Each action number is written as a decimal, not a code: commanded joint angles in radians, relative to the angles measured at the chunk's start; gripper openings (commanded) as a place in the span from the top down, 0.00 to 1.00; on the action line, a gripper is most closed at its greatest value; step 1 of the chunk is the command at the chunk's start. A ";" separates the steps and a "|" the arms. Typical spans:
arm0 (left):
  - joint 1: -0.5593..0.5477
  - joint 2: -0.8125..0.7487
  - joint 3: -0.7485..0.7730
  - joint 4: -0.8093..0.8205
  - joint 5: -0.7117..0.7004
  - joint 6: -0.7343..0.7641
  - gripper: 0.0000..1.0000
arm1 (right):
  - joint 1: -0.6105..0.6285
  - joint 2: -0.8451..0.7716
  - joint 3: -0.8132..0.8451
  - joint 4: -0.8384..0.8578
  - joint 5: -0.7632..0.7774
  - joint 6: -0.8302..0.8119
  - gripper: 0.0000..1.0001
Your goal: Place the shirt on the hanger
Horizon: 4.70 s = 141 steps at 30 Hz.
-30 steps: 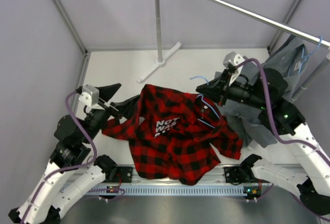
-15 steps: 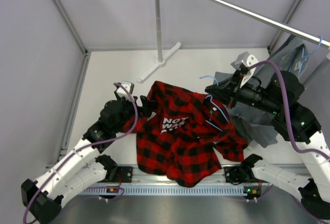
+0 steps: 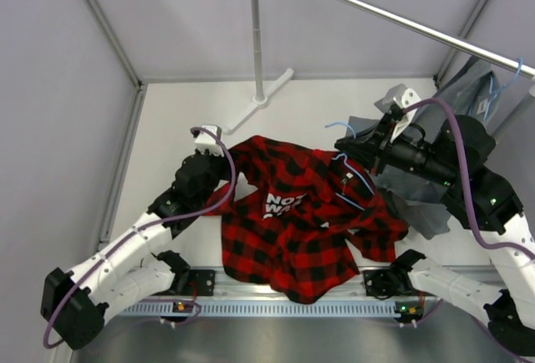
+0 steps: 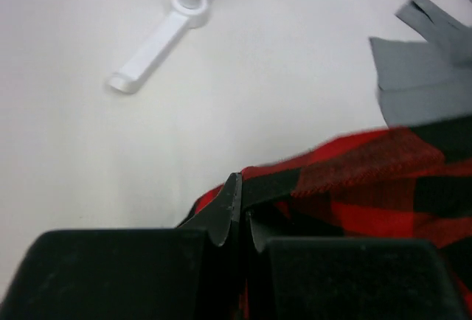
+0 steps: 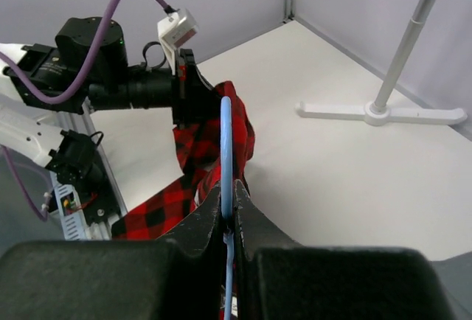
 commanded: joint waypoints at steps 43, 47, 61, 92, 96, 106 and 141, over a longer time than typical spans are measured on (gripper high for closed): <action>0.141 -0.134 0.490 -0.483 0.112 0.024 0.02 | -0.016 0.264 0.530 -0.051 0.170 0.084 1.00; 0.141 -0.144 0.592 -0.611 0.064 0.070 0.02 | -0.018 0.470 0.958 -0.187 0.394 0.119 1.00; 0.140 -0.390 0.248 -0.597 -0.117 0.121 0.02 | 0.189 0.515 0.802 -0.071 0.963 0.064 1.00; 0.140 -0.445 0.128 -0.582 -0.005 0.075 0.02 | 0.177 0.888 1.126 0.234 1.387 -0.241 1.00; 0.138 -0.442 0.128 -0.582 0.010 0.075 0.02 | 0.135 0.894 1.095 0.234 1.373 -0.201 1.00; 0.138 -0.447 0.128 -0.580 0.046 0.080 0.02 | 0.085 0.918 1.049 0.210 1.347 -0.154 1.00; 0.131 -0.457 0.127 -0.582 0.040 0.090 0.02 | 0.037 0.904 0.815 0.235 1.368 0.055 1.00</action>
